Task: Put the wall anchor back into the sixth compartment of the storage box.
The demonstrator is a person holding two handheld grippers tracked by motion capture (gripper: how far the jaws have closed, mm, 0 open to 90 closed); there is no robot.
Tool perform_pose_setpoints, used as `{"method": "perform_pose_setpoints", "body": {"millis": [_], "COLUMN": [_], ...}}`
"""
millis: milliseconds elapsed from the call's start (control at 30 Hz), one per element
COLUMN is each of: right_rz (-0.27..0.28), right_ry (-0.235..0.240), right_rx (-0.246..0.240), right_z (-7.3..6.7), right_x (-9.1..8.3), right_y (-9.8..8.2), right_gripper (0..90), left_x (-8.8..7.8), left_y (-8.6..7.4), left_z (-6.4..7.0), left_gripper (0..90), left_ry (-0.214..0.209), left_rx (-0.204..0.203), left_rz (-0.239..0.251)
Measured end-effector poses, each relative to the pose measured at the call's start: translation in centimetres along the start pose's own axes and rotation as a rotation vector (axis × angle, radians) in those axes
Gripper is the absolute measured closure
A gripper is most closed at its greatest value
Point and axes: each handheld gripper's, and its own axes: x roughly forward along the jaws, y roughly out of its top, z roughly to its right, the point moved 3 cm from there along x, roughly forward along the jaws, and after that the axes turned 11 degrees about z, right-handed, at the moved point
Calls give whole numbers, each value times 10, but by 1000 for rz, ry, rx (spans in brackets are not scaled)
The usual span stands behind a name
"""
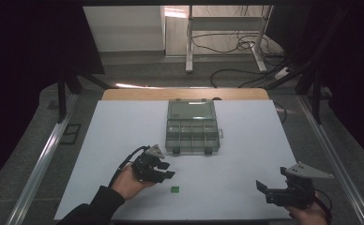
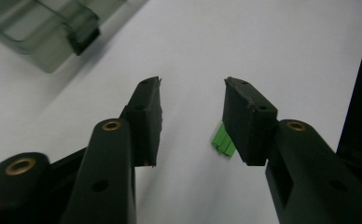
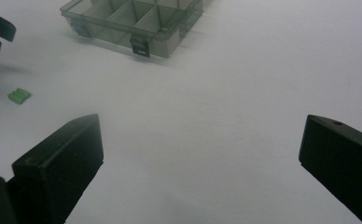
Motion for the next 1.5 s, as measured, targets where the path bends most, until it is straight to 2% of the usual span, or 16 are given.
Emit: {"method": "perform_pose_setpoints", "body": {"millis": [67, 167, 233, 433, 567, 667, 800, 1000, 1100, 1200, 1500], "right_rz": [0, 0, -1, -3, -4, -3, -4, -2, -3, -3, -3], "right_ry": [0, 0, 1, 1, 1, 1, 1, 2, 2, 2, 2], "right_rx": [0, 0, 0, -1, -3, -3, -3, -5, -4, -4, -5], "right_z": [0, 0, 0, 0, 0, 0, 0, 0, 0, 0, 0], "right_x": [0, 0, 0, 0, 0, 0, 0, 0, 0, 0, 0], "right_y": [0, 0, 0, 0, 0, 0, 0, 0, 0, 0, 0], "right_gripper": [0, 0, 0, 2, 2, 2, 2, 3, 3, 3, 3], "left_x": [4, 7, 12, 20, 25, 28, 30, 34, 34, 37, 40], "left_y": [0, -1, -3, -7, -10, -11, -11, -11, -12, -12, -8], "left_z": [1, 2, 3, 7, 11, 13, 14, 16, 17, 16, 16], "left_gripper": [595, 611, 626, 675, 702, 724, 748, 780, 795, 804, 843], "left_ry": [-7, -15, -27, -40, -57, -63, -72, -65, -72, -33, -52], "left_rx": [9, 1, 17, 34, 67, 109, 128, 160, 162, 189, 165], "left_rz": [-12, -14, -35, -68, -108, -147, -167, -199, -202, -226, -251]}}
